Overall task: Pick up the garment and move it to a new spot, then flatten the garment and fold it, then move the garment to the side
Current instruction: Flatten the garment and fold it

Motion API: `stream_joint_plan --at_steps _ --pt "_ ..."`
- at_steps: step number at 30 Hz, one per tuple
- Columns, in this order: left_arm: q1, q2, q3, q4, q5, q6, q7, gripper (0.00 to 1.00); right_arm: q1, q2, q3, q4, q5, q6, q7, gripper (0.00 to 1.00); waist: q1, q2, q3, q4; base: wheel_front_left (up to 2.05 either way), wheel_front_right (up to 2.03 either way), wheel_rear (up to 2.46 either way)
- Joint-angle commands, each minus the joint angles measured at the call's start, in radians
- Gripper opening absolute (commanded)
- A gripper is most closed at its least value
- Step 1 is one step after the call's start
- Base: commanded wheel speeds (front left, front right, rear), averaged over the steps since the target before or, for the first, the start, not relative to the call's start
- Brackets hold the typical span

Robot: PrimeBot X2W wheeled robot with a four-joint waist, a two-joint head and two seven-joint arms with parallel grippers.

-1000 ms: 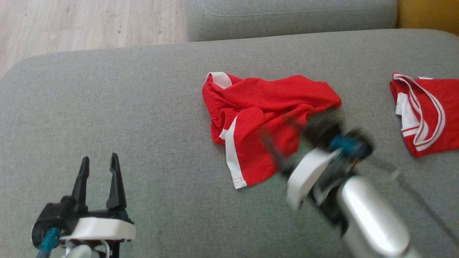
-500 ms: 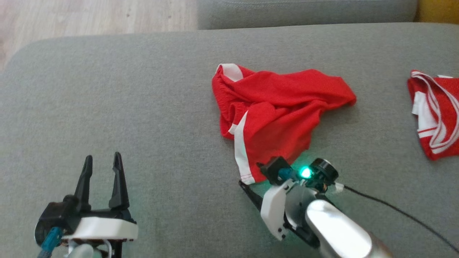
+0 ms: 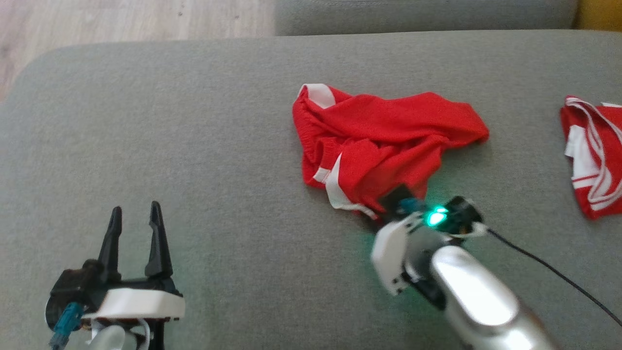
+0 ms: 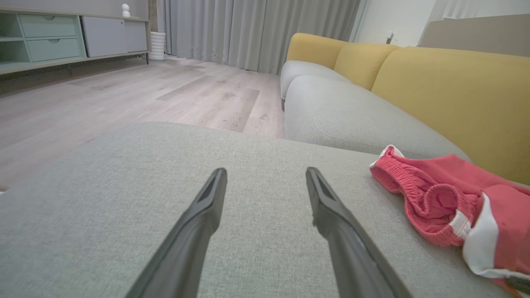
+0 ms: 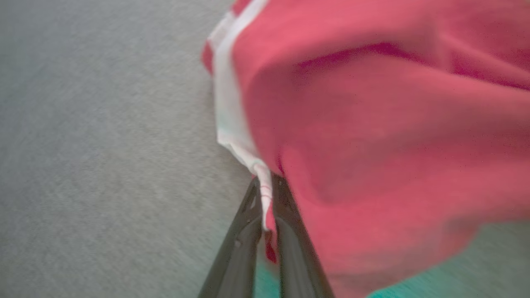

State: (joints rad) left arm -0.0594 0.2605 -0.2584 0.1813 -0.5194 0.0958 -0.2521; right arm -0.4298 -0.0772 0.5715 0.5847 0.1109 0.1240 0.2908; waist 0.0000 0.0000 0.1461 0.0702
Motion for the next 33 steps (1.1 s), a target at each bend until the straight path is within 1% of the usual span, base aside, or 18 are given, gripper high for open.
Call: stream_joint_plan --at_steps 1,4,5,7,9,10,11,14,17,20,23,27,33 --pt "-0.027 0.012 0.045 -0.029 -0.002 -0.002 -0.010 1.00 0.025 -0.014 -0.043 -0.078 -0.011 0.007 0.005 0.00 0.0000 0.0000 -0.010 -0.021 0.00 0.00 0.00" --pt "-0.017 0.012 0.056 -0.034 -0.001 -0.001 -0.010 1.00 0.082 -0.063 -0.145 -0.203 -0.043 0.007 0.048 0.00 0.0000 0.0000 -0.017 -0.049 0.00 0.00 0.00" --pt "-0.017 0.012 0.056 -0.034 -0.001 -0.001 -0.010 1.00 0.082 -0.063 -0.145 -0.203 -0.043 0.007 0.048 0.00 0.0000 0.0000 -0.017 -0.049 0.00 0.00 0.00" --pt "-0.013 0.013 0.062 -0.038 0.000 0.000 -0.010 1.00 0.121 -0.094 -0.218 -0.296 -0.076 0.007 0.074 0.00 0.0000 0.0000 -0.019 -0.067 0.00 0.00 0.00" --pt "-0.010 0.013 0.067 -0.042 0.001 0.000 -0.010 1.00 0.153 -0.112 -0.295 -0.381 -0.105 0.007 0.075 0.00 0.0000 0.0000 -0.019 -0.084 0.00 0.00 0.00" --pt "-0.009 0.012 0.067 -0.043 0.002 -0.001 -0.010 1.00 0.166 -0.117 -0.323 -0.414 -0.117 0.007 0.066 0.39 0.0000 0.0000 -0.018 -0.090 0.00 0.00 0.00" --pt "-0.010 0.012 0.067 -0.044 0.003 -0.002 -0.010 1.00 0.177 -0.115 -0.347 -0.441 -0.118 0.007 0.048 1.00 0.0000 0.0000 -0.019 -0.096 0.00 0.00 0.00" --pt "-0.013 0.010 0.066 -0.042 0.006 -0.005 -0.010 1.00 0.201 -0.100 -0.414 -0.488 -0.123 0.007 -0.028 1.00 0.0000 0.0000 -0.022 -0.108 0.00 0.00 0.00" --pt "-0.015 0.009 0.064 -0.037 0.007 -0.009 -0.010 1.00 0.223 -0.065 -0.468 -0.507 -0.118 0.007 -0.114 1.00 0.0000 0.0000 -0.028 -0.111 0.00 0.00 0.00" --pt "-0.013 0.007 0.061 -0.030 0.008 -0.013 -0.010 1.00 0.252 -0.019 -0.516 -0.523 -0.080 0.007 -0.201 1.00 0.0000 0.0000 -0.039 -0.109 0.00 0.00 0.00" --pt "-0.007 0.005 0.058 -0.026 0.011 -0.017 -0.010 1.00 0.289 0.009 -0.543 -0.532 -0.030 0.007 -0.273 1.00 0.0000 0.0000 -0.054 -0.106 0.00 0.00 0.00" --pt "0.008 0.002 0.059 -0.027 0.017 -0.018 -0.010 1.00 0.338 0.023 -0.572 -0.522 0.010 0.007 -0.306 1.00 0.0000 0.0000 -0.075 -0.104 0.00 0.00 0.00" --pt "0.033 0.001 0.063 -0.030 0.025 -0.016 -0.010 1.00 0.364 0.026 -0.547 -0.512 0.017 0.007 -0.299 1.00 0.0000 0.0000 -0.100 -0.109 0.00 0.00 0.00"
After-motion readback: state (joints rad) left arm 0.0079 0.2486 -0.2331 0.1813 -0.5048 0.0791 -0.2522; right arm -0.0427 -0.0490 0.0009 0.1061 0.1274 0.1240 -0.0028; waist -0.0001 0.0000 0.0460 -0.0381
